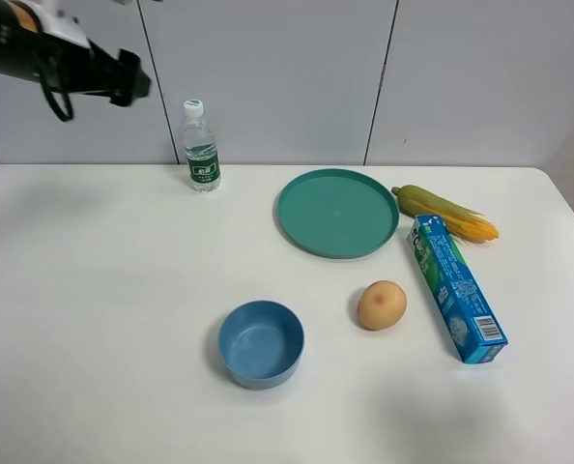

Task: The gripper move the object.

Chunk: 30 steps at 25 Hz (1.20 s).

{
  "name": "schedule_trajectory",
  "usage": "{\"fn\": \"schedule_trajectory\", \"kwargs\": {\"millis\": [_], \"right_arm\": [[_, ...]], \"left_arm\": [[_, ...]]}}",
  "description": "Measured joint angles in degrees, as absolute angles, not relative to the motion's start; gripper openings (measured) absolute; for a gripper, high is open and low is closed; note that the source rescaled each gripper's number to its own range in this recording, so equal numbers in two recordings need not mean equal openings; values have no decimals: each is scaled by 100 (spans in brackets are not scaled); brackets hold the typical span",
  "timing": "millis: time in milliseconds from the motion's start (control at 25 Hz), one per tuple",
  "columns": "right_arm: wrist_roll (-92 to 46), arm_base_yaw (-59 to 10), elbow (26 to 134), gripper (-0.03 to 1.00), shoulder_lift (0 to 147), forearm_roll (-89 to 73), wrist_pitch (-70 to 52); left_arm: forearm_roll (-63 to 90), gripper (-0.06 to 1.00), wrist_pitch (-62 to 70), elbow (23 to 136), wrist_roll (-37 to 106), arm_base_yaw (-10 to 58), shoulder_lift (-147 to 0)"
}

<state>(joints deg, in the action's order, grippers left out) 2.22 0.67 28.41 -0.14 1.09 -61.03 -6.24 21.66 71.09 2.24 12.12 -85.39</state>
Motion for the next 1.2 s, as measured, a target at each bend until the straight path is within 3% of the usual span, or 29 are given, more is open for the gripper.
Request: {"fn": "schedule_trajectory", "kwargs": {"millis": [320,640,880,1200], "right_arm": [[222,67,2841,100,-14,109,-6103],[222,67,2841,100,-14,109,-6103],[222,67,2841,100,-14,109,-6103],[222,67,2841,100,-14,109,-6103]], "left_arm": [[-628,86,2694,6609,224,-167,-7216],[-628,86,2737,5222,224,-1173,-5440],[-569,86,3170,4272,229,-1345,-4200],[-474,86,4452,3912,229,-1345,-2622]]}}
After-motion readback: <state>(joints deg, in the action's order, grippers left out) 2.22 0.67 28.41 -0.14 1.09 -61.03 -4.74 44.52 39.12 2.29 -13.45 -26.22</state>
